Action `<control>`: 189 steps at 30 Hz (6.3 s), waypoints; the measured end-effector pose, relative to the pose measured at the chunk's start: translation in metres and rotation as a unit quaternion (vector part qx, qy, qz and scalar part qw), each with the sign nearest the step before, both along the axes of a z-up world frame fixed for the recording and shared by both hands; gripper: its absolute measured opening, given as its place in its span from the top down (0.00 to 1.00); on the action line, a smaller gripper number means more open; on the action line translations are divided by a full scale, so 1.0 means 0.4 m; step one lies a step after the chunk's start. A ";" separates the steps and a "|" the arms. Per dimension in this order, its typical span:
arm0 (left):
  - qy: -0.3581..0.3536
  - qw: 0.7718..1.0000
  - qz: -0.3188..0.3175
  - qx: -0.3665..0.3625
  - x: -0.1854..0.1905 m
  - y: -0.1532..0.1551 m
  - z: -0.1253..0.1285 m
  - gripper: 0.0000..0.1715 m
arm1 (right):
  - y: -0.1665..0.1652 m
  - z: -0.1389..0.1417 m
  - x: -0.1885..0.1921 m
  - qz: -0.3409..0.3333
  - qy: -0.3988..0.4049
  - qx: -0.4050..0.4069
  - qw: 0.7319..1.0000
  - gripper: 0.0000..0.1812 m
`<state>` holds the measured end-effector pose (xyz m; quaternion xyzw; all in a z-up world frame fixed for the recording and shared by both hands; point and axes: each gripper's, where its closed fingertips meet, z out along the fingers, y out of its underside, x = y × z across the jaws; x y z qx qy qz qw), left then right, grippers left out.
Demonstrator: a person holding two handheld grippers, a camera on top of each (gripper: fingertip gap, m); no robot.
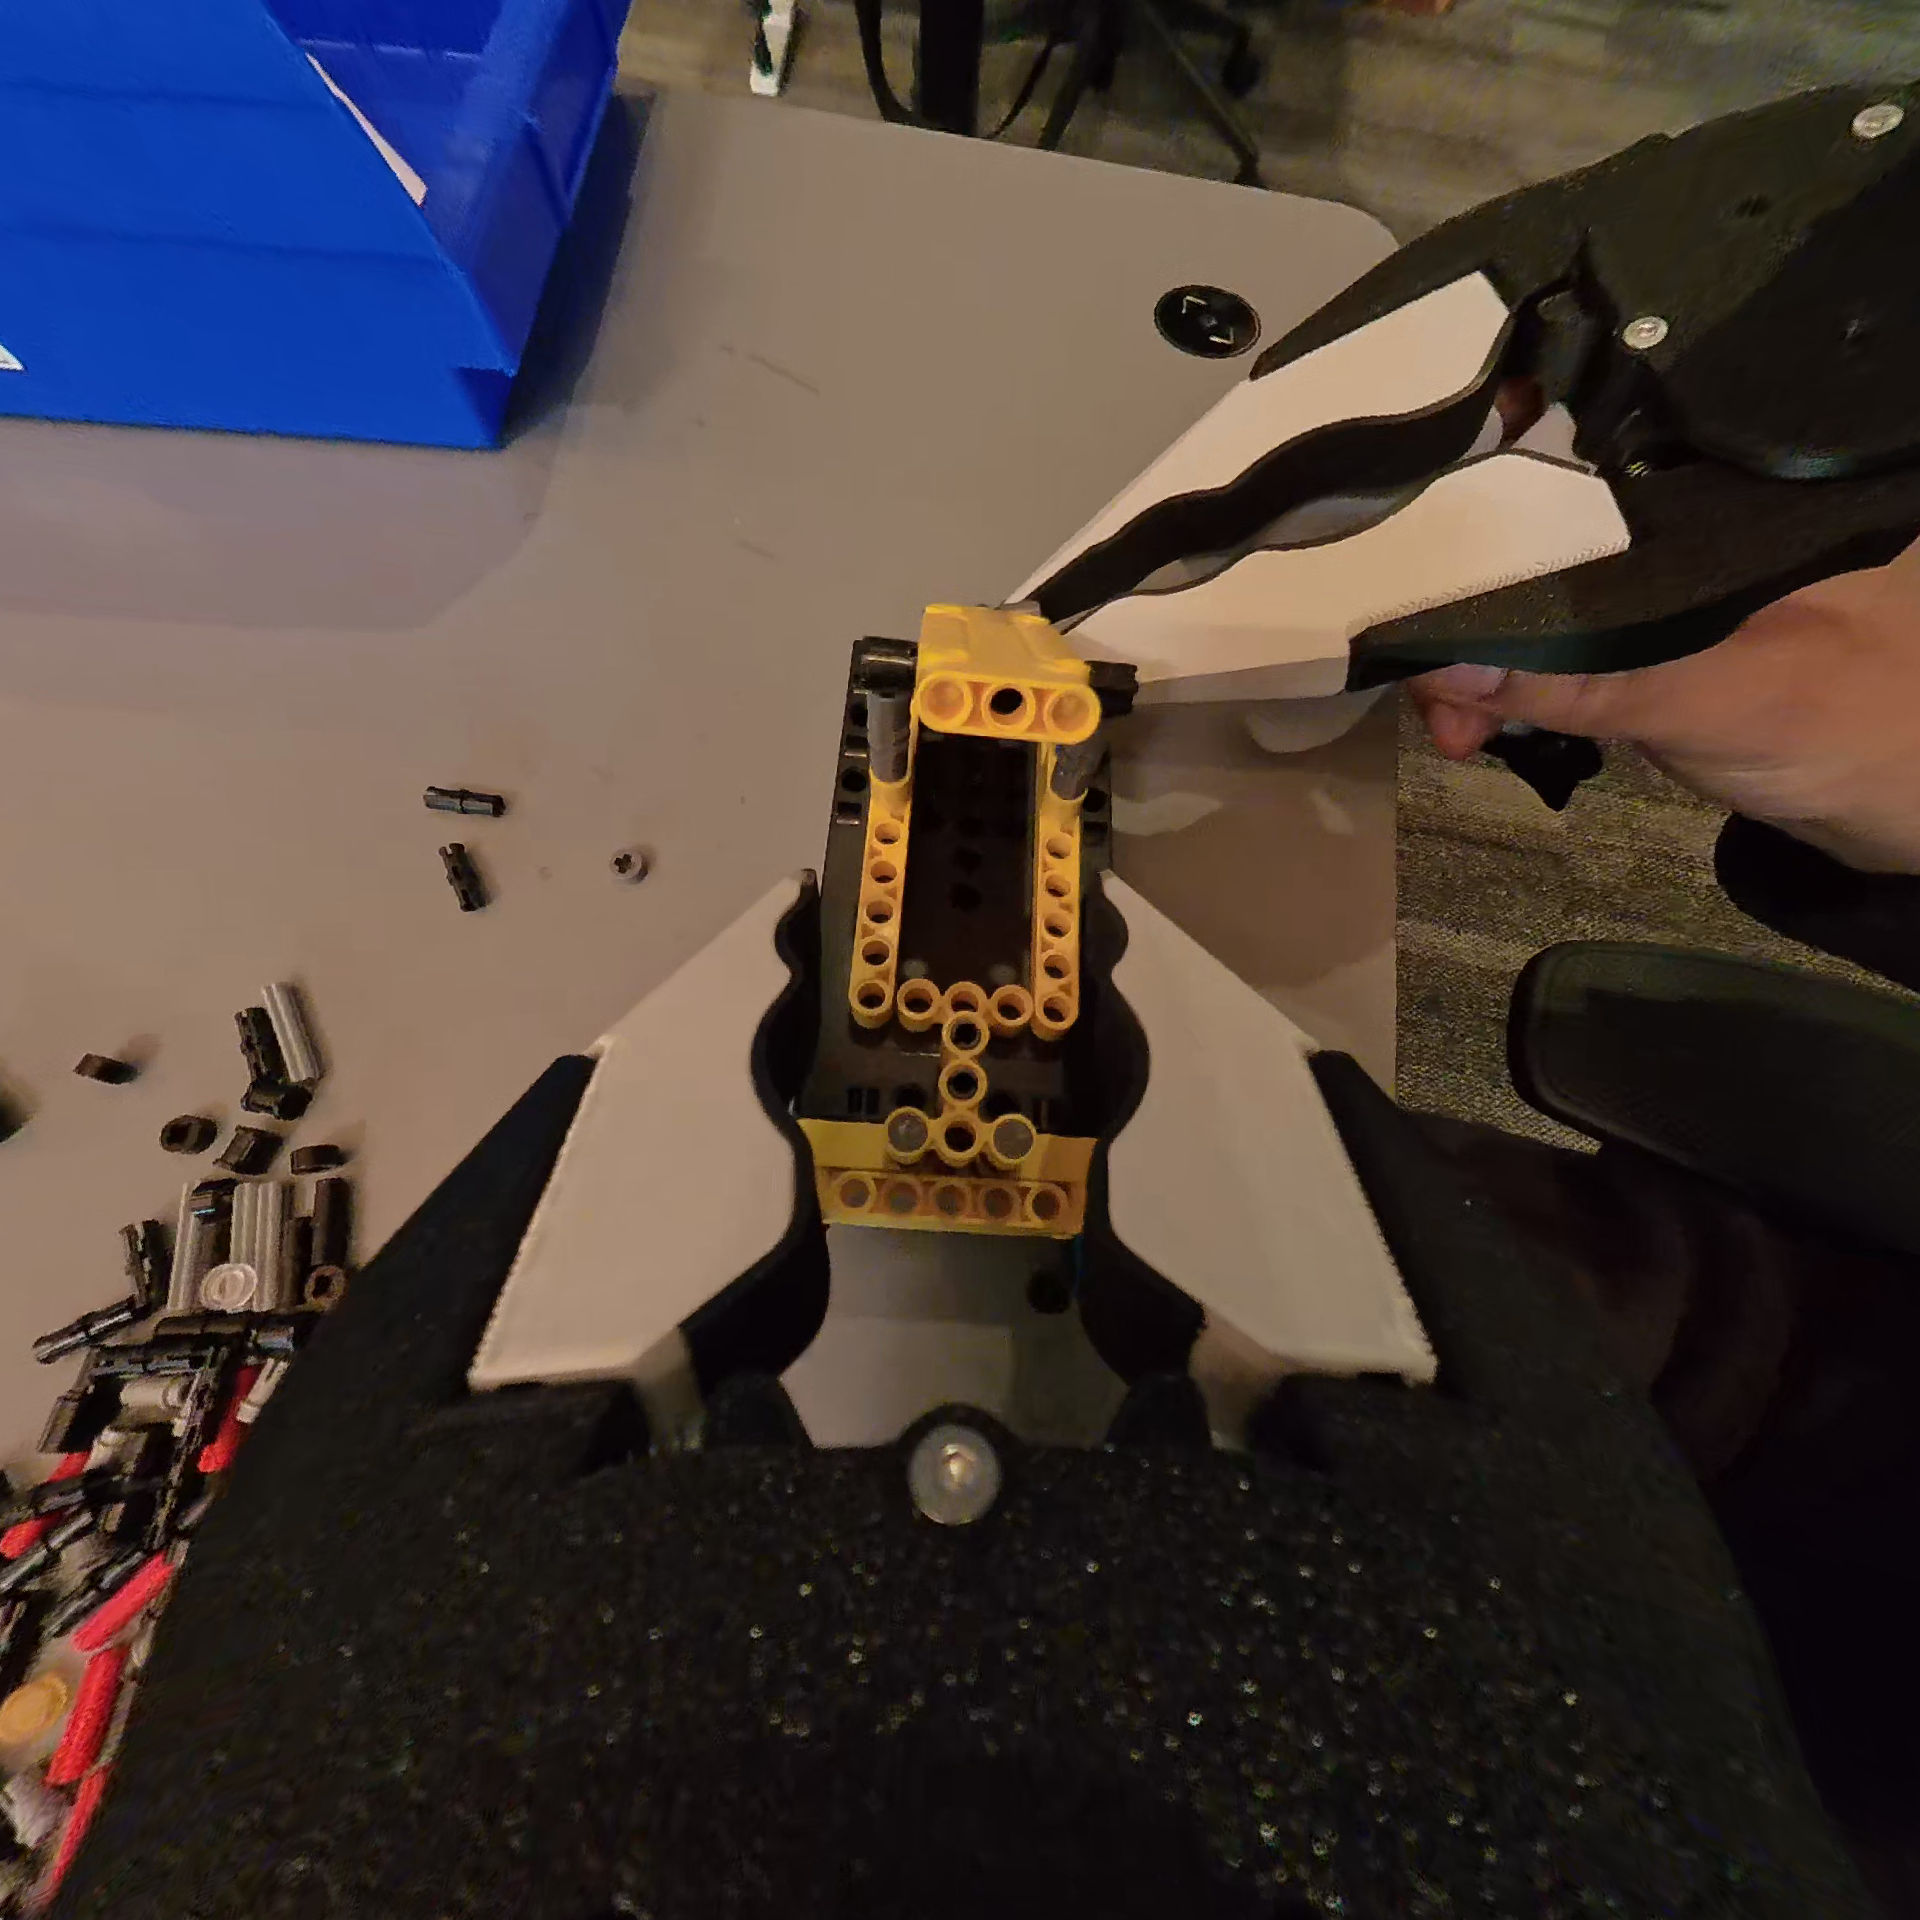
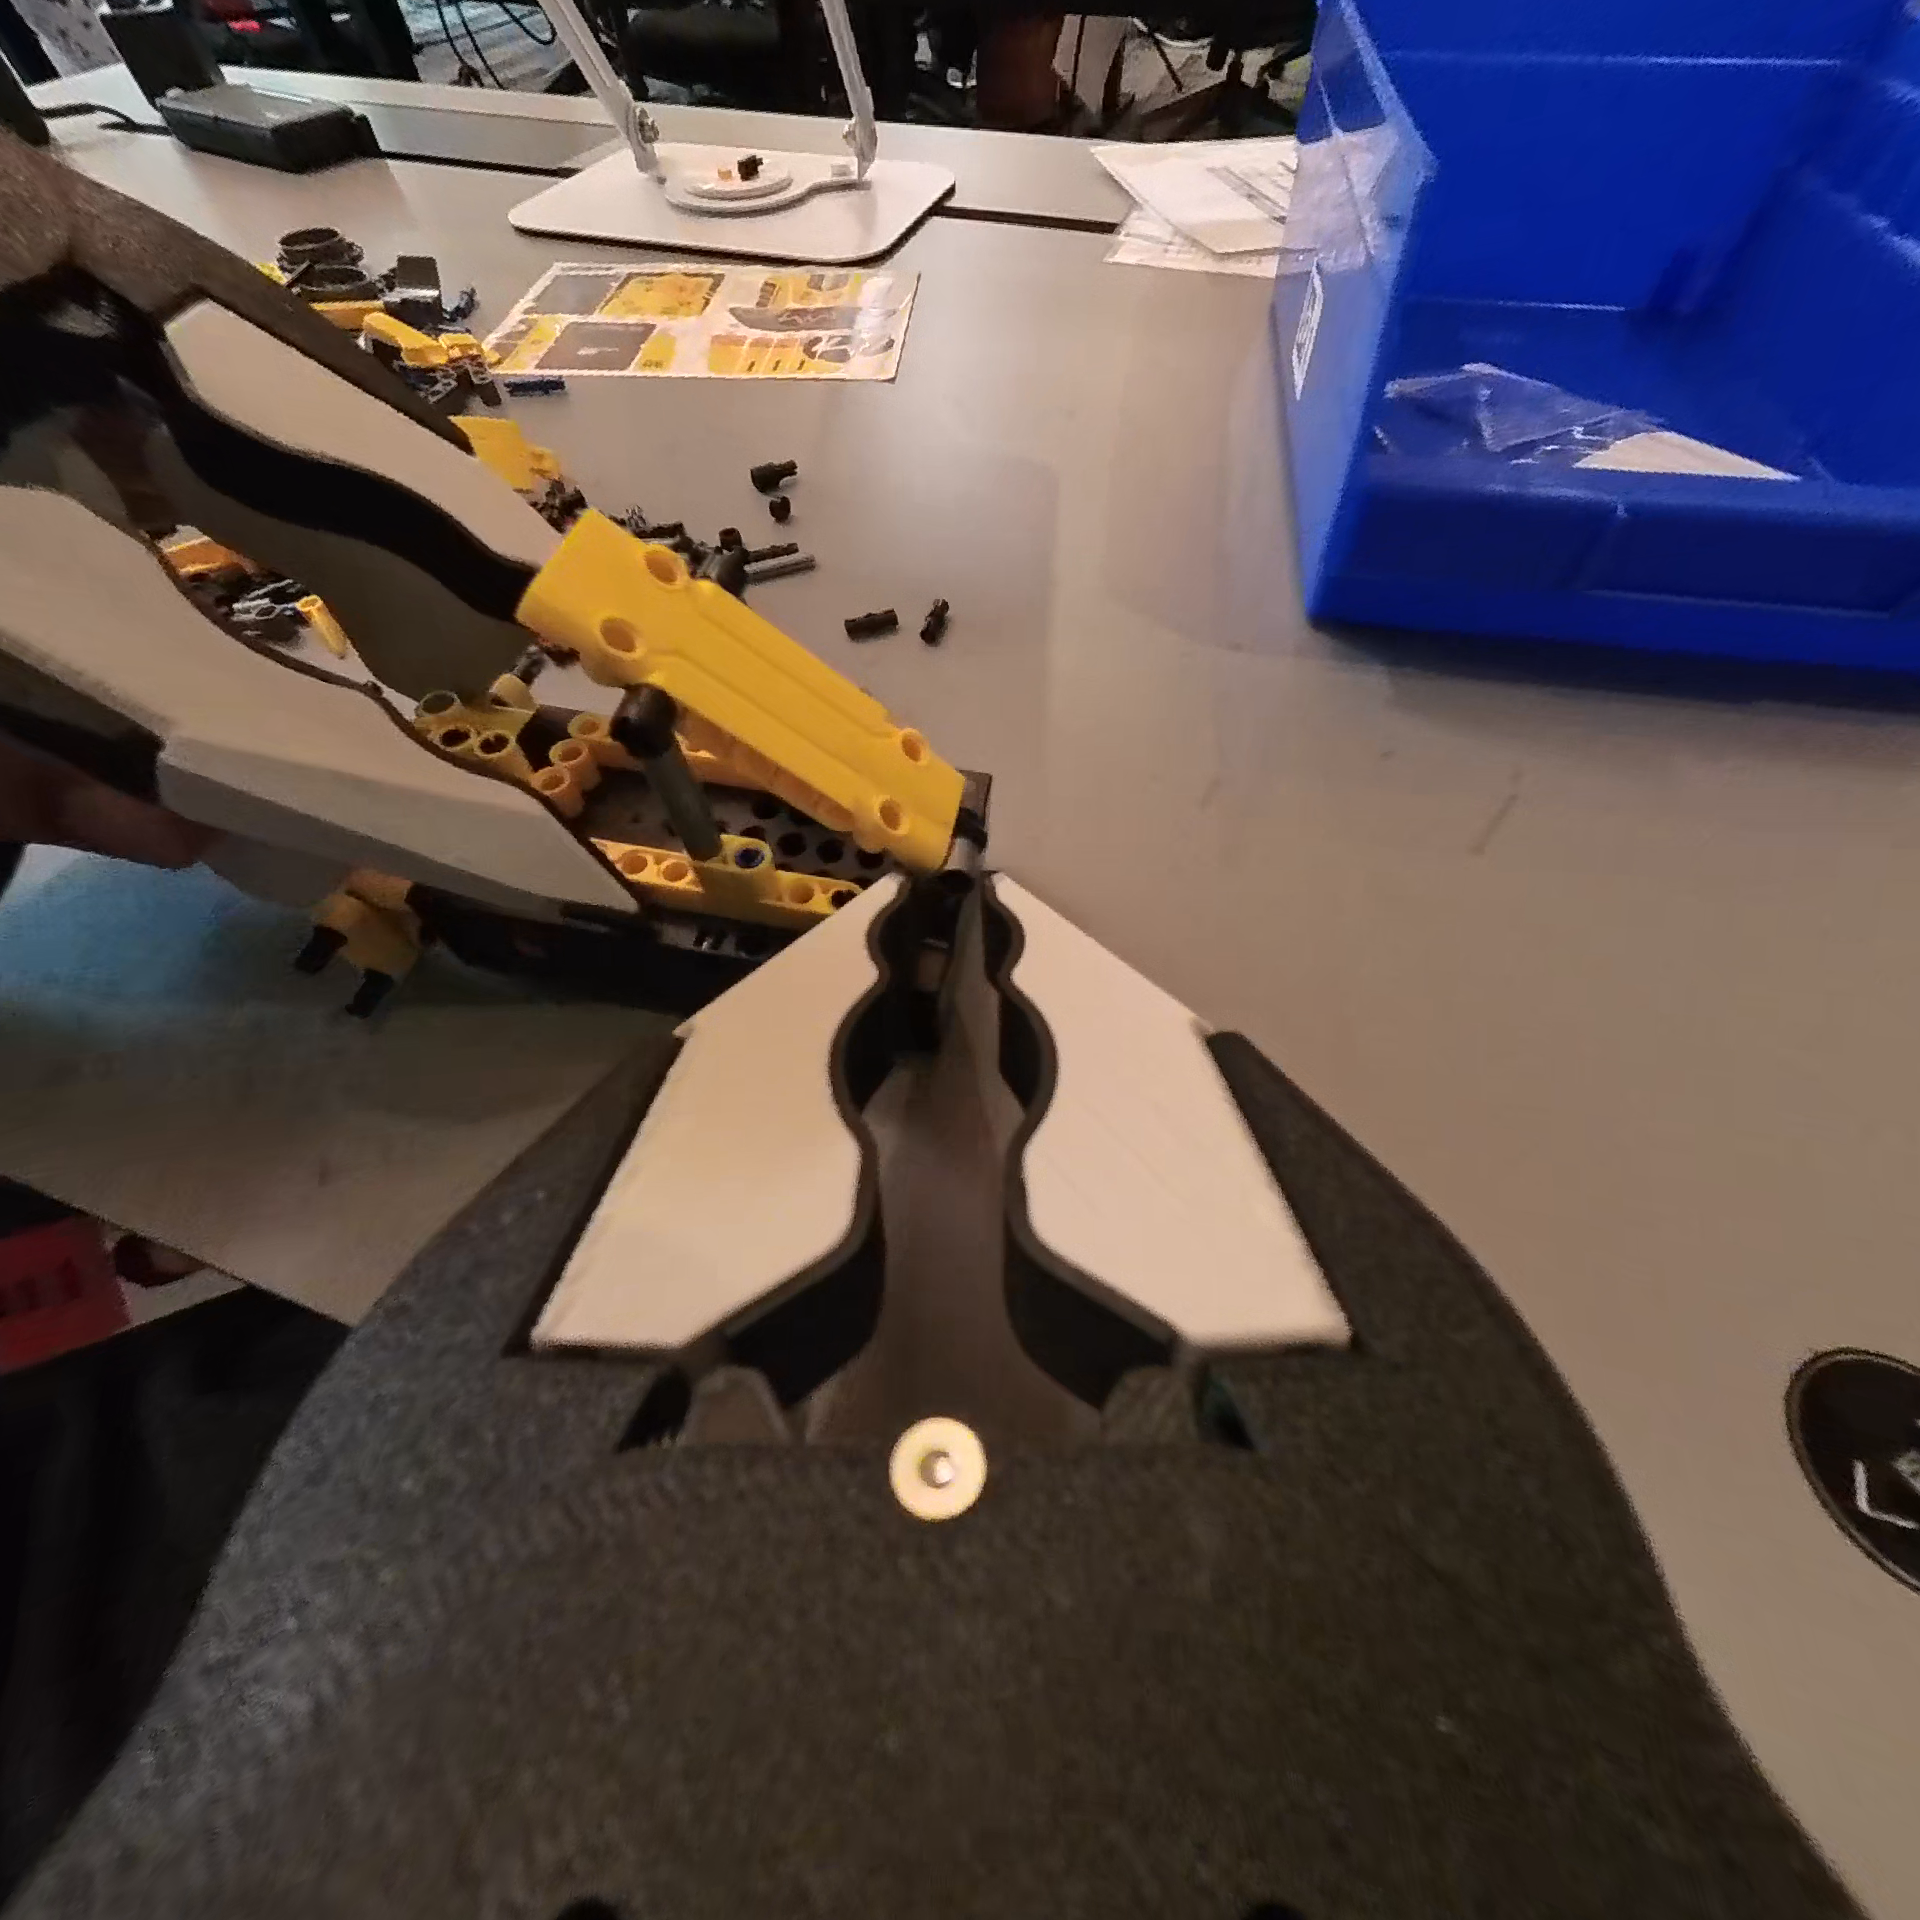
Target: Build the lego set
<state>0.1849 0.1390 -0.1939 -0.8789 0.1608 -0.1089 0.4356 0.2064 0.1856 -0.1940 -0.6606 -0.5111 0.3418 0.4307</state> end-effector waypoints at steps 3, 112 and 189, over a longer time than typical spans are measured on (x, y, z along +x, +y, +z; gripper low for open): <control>-0.008 1.000 -0.004 0.001 -0.001 0.001 0.000 0.71 | 0.002 0.001 -0.002 0.001 0.006 -0.014 1.000 0.94; -0.136 0.989 -0.050 -0.020 0.031 -0.009 -0.001 0.70 | 0.006 0.012 0.095 0.220 -0.183 0.190 0.939 0.77; -0.067 0.996 -0.051 -0.012 0.028 0.014 -0.004 0.61 | 0.023 0.004 0.078 0.157 -0.149 0.242 0.946 0.95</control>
